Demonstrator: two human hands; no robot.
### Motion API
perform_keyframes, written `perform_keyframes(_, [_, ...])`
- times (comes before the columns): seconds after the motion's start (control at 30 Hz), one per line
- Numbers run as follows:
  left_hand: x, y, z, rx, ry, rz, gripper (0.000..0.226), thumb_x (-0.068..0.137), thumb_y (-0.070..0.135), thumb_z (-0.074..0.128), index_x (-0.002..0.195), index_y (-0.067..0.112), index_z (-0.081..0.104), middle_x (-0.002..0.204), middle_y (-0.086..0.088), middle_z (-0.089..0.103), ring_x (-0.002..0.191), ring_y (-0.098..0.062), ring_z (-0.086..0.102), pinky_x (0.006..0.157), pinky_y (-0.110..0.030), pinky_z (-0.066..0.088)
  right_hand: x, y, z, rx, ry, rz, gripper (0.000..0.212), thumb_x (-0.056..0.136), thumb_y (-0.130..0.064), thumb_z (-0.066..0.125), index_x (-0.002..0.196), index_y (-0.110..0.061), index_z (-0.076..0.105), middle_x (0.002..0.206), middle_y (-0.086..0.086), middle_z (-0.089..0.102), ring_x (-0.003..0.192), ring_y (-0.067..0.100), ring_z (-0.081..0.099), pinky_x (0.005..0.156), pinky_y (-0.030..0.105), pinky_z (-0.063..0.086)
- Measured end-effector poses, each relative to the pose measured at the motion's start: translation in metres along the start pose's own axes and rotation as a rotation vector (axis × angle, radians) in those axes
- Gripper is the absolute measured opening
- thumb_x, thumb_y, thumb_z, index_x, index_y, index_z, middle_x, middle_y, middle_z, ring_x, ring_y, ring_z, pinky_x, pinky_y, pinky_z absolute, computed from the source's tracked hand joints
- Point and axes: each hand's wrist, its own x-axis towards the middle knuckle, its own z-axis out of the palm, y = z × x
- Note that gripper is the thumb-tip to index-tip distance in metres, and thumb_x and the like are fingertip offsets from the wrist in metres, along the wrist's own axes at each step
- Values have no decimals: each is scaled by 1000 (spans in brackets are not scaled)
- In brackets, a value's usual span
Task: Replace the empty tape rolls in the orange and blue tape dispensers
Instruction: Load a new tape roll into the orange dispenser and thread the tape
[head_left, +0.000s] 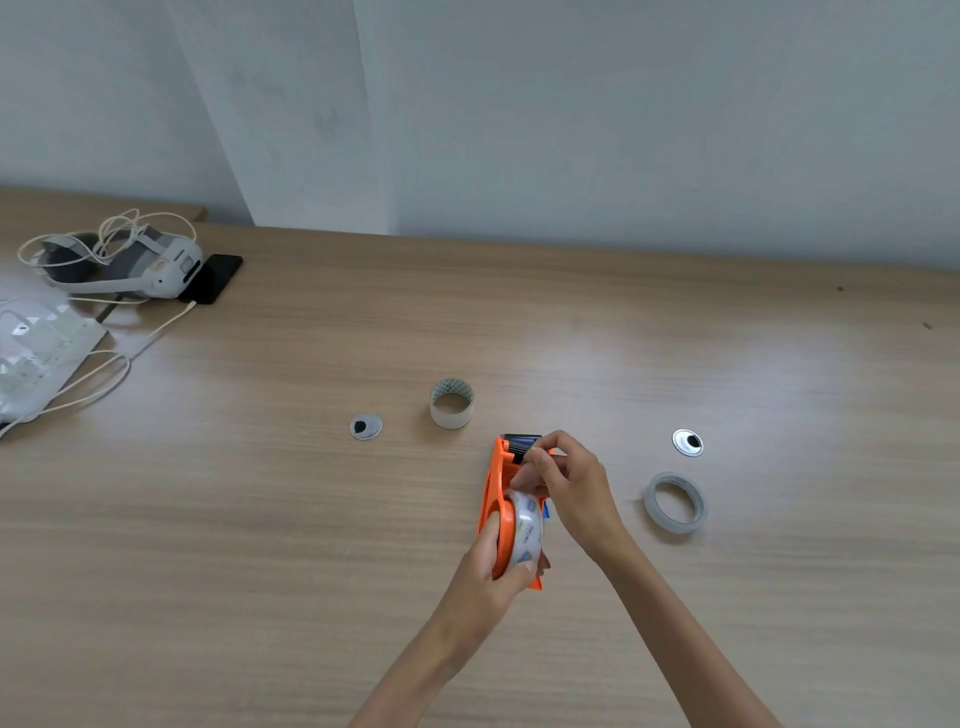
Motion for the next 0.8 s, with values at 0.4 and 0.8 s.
perform_keyframes(0.4, [17,-9,13,-15,255,-38,21,88,36,51,95,19,61,73,-1,67,70,-14,63,65,-23,50,11,-12,4,-1,-49,-11,10,93,-7,49,88,-2,56,65,17,71,60,23,69,64,33,58])
perform_keyframes(0.8, [18,11,13,18,494,49,39,85,42,58,58,16,47,49,0,51,47,-12,47,48,-27,42,50,-25,-3,-112,-38,-59,12,93,-8,50,84,-4,58,60,7,68,41,9,52,45,14,43])
